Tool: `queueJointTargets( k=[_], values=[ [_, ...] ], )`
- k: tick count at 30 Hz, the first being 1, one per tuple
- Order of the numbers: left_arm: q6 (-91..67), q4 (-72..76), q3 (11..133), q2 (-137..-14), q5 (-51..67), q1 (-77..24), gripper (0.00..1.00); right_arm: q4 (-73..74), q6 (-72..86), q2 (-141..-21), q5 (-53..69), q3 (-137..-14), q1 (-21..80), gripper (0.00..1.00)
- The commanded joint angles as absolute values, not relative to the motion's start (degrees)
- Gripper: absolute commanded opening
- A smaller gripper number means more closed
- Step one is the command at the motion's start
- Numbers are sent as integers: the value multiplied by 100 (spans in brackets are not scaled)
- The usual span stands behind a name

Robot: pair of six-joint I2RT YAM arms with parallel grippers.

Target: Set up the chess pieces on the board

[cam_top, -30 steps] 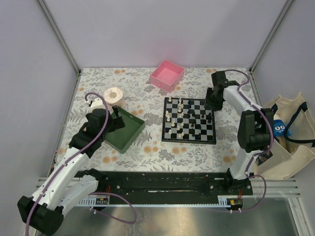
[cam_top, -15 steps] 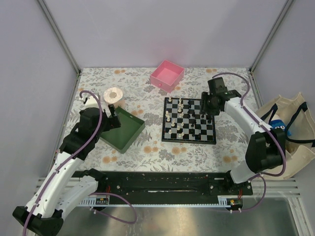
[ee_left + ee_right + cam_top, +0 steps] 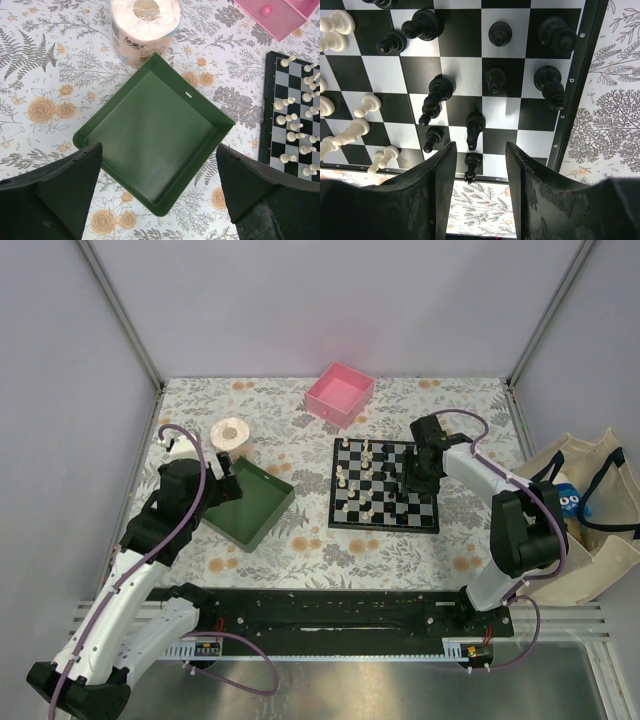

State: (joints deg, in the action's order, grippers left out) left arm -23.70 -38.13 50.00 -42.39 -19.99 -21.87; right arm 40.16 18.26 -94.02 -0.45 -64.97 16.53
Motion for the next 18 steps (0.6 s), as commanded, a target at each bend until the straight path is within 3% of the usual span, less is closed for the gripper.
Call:
queueJointTargets(
  k=[1, 12, 18],
  values=[
    [-2268, -3815, 4922, -4175, -2066, -2083, 99, 3894, 1819, -9518, -18, -6715, 1731, 52],
    [-2276, -3806, 4913, -4175, -1916, -1943, 99, 4043, 1723, -9984, -62, -7057, 1740, 41],
    [-2285, -3806, 4922, -4131, -1934, -1881, 99, 4052, 1696, -10037, -88, -7066, 1740, 31]
  ],
)
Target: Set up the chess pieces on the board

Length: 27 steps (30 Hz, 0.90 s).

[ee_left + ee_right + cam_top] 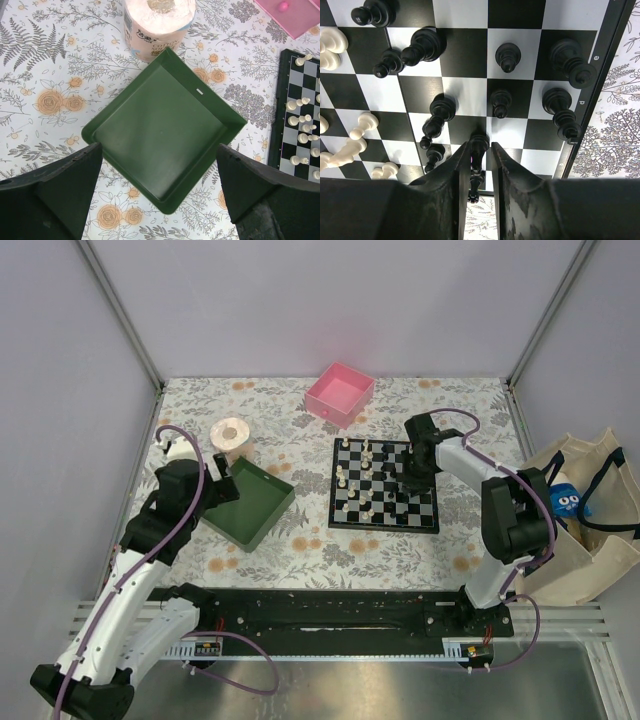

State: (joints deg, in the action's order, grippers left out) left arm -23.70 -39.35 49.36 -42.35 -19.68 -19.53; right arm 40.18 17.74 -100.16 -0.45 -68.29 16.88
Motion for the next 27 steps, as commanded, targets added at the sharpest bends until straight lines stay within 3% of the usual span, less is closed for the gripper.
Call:
queueJointTargets(
  k=[1, 4, 6, 8, 21, 27],
  values=[
    [-2285, -3788, 4922, -4131, -1907, -1863, 99, 4078, 1696, -10037, -88, -7075, 1740, 30],
    [-2285, -3788, 4922, -4131, -1828, -1820, 99, 4113, 1696, -10011, -26, -7058, 1740, 28],
    [-2285, -3779, 4931, -4131, -1784, -1793, 99, 4131, 1705, -10011, -17, -7040, 1740, 36],
    [-2294, -3771, 4922, -4122, -1767, -1758, 99, 4113, 1688, -10002, -18, -7005, 1740, 37],
    [-2294, -3735, 4896, -4078, -1644, -1670, 99, 4148, 1670, -9993, 122, -6917, 1740, 32],
    [-2303, -3727, 4896, -4069, -1600, -1635, 99, 4166, 1679, -9958, 167, -6873, 1749, 36]
  ],
)
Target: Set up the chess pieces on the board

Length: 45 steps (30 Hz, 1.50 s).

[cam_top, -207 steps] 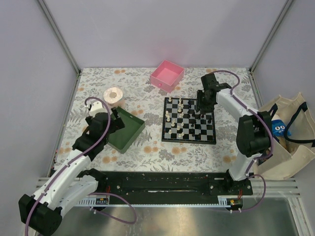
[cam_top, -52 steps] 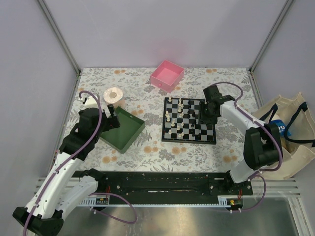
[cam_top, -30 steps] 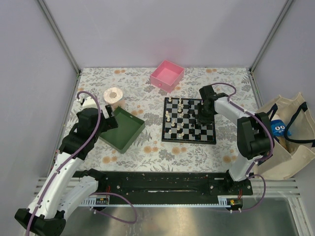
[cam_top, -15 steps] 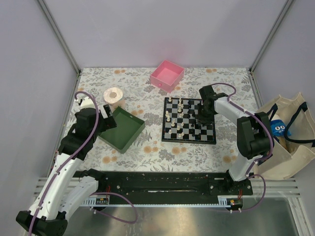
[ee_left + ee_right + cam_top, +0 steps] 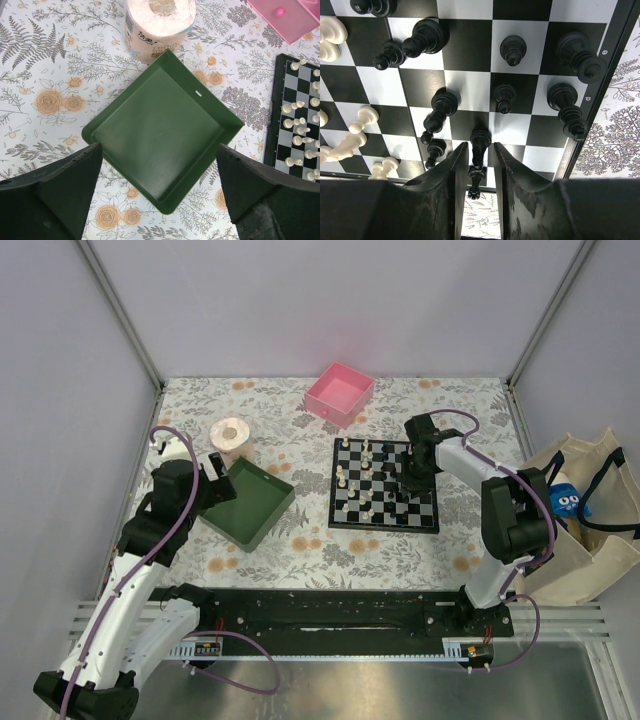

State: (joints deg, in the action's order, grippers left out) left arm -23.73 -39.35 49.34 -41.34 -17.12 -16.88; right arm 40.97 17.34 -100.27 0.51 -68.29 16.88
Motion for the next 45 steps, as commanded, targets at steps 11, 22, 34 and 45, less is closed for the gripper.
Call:
queueJointTargets(
  k=[11, 22, 34, 45],
  values=[
    [-2303, -3718, 4887, -4078, -1538, -1600, 99, 4175, 1670, -9993, 167, -6899, 1758, 32],
    [-2294, -3691, 4896, -4096, -1494, -1573, 99, 4245, 1714, -9607, -121, -6777, 1767, 10],
    [-2259, -3665, 4904, -4122, -1389, -1521, 99, 4491, 2013, -8824, -1001, -6302, 1591, 10],
    [-2259, -3674, 4895, -4104, -1336, -1503, 99, 4166, 1907, -9000, -650, -5933, 1257, 11]
  ],
)
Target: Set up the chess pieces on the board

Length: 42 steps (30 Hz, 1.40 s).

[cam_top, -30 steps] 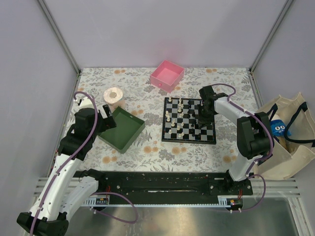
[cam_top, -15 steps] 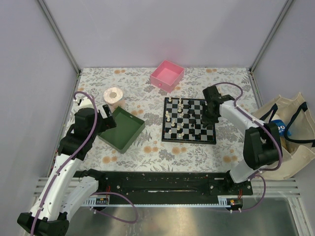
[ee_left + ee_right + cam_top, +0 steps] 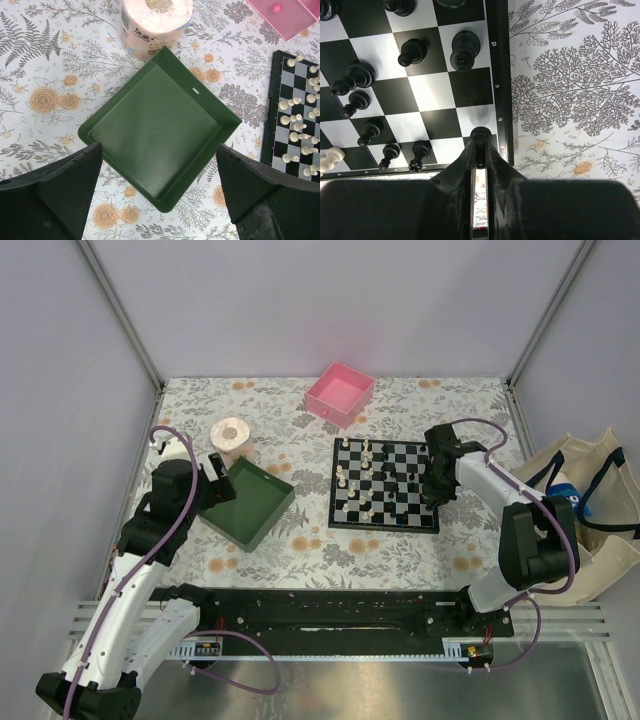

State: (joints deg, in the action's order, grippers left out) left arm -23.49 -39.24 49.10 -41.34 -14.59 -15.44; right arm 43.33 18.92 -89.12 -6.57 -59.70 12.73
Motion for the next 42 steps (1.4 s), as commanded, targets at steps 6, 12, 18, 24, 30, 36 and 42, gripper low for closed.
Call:
queueJointTargets(
  k=[6, 12, 18, 24, 30, 36, 42],
  values=[
    [-2259, -3665, 4869, -4113, -1318, -1485, 99, 3991, 1916, -9149, -554, -5854, 1230, 11],
    [-2259, -3665, 4860, -4105, -1274, -1477, 99, 3920, 1898, -9211, -493, -5836, 1195, 14],
    [-2259, -3656, 4869, -4105, -1257, -1459, 99, 3955, 1890, -9150, -457, -5836, 1195, 32],
    [-2259, -3639, 4852, -4113, -1178, -1433, 99, 4210, 1837, -8869, -510, -6134, 1195, 43],
    [-2268, -3630, 4852, -4096, -1151, -1415, 99, 4289, 1899, -8219, -230, -6249, 1265, 49],
    [-2259, -3621, 4860, -4096, -1125, -1380, 99, 4272, 2057, -8287, -18, -6126, 1783, 52],
    [-2250, -3612, 4852, -4113, -1090, -1371, 99, 4122, 2232, -8613, 123, -5959, 2091, 52]
  ],
)
